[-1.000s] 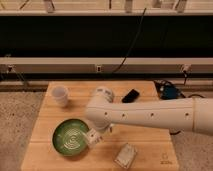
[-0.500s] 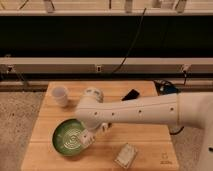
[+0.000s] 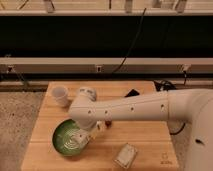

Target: Place the bottle in the ceramic bowl

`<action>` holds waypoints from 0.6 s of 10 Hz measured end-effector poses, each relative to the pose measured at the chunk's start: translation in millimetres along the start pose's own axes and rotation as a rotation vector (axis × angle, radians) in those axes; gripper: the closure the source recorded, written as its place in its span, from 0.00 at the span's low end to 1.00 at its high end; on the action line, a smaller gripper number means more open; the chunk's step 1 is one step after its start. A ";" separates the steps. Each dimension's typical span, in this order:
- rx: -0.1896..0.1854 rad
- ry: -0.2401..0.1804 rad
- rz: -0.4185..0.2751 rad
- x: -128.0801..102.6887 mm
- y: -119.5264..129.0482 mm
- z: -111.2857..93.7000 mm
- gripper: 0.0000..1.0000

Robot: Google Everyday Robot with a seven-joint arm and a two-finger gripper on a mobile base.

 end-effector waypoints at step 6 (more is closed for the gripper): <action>-0.013 -0.007 -0.049 -8.9 -24.4 2.1 0.99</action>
